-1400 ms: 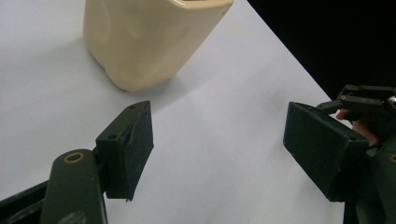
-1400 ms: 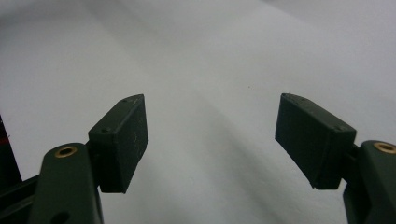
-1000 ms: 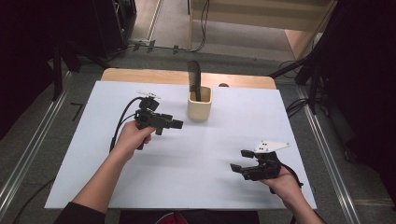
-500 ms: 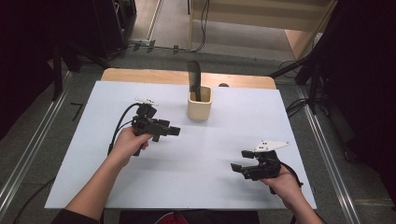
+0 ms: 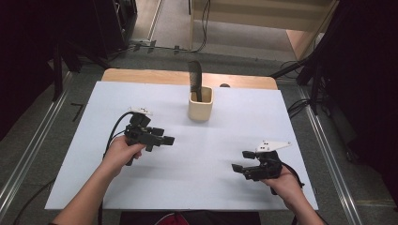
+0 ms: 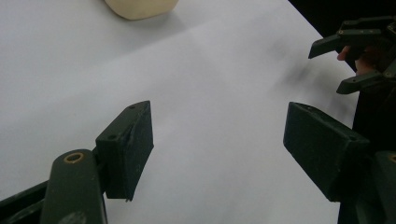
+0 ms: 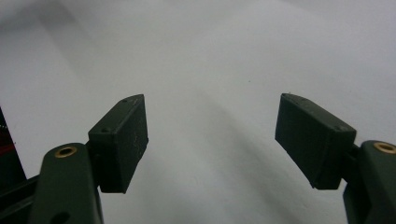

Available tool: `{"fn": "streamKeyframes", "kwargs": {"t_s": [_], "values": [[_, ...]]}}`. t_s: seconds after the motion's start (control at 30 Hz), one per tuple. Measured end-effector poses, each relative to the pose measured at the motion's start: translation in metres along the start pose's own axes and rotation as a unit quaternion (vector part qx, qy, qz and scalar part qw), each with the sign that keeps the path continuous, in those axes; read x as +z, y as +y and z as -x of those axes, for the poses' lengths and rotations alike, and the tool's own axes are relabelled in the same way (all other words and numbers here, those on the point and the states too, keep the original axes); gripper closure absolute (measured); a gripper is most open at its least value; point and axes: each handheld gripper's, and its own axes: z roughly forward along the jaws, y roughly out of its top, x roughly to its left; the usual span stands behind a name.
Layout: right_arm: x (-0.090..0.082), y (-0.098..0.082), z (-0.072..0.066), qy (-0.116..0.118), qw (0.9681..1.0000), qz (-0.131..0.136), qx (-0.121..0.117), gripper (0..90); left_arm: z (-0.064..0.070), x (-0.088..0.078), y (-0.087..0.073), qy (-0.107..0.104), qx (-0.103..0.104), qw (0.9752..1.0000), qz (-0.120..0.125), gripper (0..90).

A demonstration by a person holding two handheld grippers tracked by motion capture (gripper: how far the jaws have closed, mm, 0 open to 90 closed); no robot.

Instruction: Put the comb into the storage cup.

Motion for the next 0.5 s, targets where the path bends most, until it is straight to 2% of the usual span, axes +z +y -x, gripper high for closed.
{"fn": "streamKeyframes", "kwargs": {"t_s": [0.1,0.3,0.5], "values": [[0.000,0.000,0.000,0.001,1.0000,-0.001,0.001,23.9,0.002,-0.001,-0.004,0.006,0.003,1.0000,-0.005,25.6],[0.001,0.000,0.001,0.001,1.0000,-0.004,-0.001,23.9,0.006,-0.002,-0.012,0.003,0.005,0.9999,-0.010,25.5],[0.001,0.000,0.001,0.003,1.0000,-0.002,0.004,23.9,0.007,-0.001,-0.018,0.015,0.015,0.9996,-0.018,25.6]]}}
